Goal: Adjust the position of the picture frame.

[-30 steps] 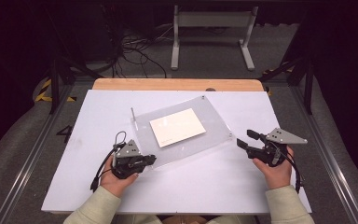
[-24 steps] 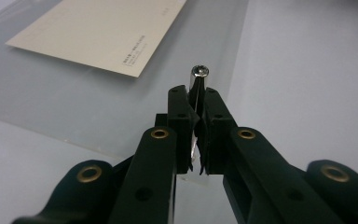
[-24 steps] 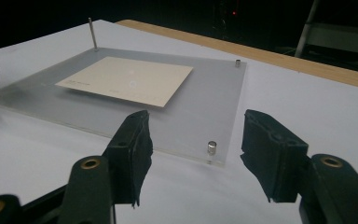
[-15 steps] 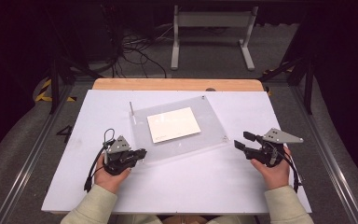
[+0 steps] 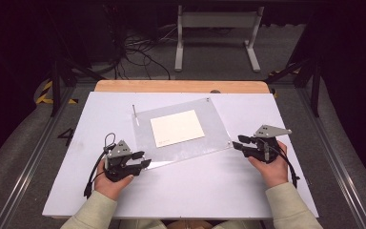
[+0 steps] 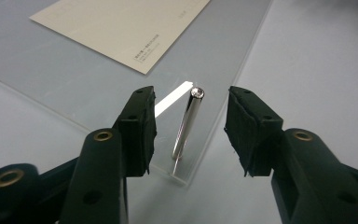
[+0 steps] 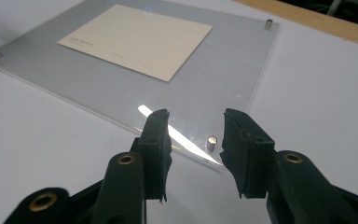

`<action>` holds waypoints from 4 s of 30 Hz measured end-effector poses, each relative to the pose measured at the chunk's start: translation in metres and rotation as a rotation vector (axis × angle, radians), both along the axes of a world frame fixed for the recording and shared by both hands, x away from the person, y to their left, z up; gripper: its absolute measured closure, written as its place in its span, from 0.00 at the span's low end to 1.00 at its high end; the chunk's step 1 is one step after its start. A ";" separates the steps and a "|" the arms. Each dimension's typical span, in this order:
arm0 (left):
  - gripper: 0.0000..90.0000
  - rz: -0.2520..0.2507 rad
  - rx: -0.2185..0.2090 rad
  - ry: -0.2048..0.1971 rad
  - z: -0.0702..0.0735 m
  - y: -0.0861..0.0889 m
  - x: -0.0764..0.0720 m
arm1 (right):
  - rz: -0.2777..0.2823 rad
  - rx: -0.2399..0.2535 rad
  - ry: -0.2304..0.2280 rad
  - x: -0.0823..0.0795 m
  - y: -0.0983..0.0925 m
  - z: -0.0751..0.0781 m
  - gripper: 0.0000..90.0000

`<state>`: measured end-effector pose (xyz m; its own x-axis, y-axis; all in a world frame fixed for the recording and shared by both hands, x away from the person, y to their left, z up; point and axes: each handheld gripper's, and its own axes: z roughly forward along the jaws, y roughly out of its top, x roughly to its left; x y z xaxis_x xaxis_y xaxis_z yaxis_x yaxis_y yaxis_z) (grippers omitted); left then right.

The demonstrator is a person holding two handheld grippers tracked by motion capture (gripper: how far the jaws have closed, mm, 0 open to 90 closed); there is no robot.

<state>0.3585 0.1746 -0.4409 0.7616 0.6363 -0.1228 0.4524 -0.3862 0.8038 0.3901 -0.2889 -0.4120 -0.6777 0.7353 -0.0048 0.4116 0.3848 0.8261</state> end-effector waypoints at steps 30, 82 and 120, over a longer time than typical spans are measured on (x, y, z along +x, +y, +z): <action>0.57 0.006 -0.088 -0.009 0.003 0.015 -0.001 | 0.036 -0.125 0.148 0.053 0.017 -0.030 0.84; 0.89 0.151 0.049 0.106 -0.007 0.044 -0.016 | 0.413 -0.153 0.215 -0.075 0.060 -0.031 0.92; 0.90 0.254 -0.036 0.033 -0.008 -0.016 0.096 | 0.405 -0.157 0.181 -0.084 0.064 -0.033 0.92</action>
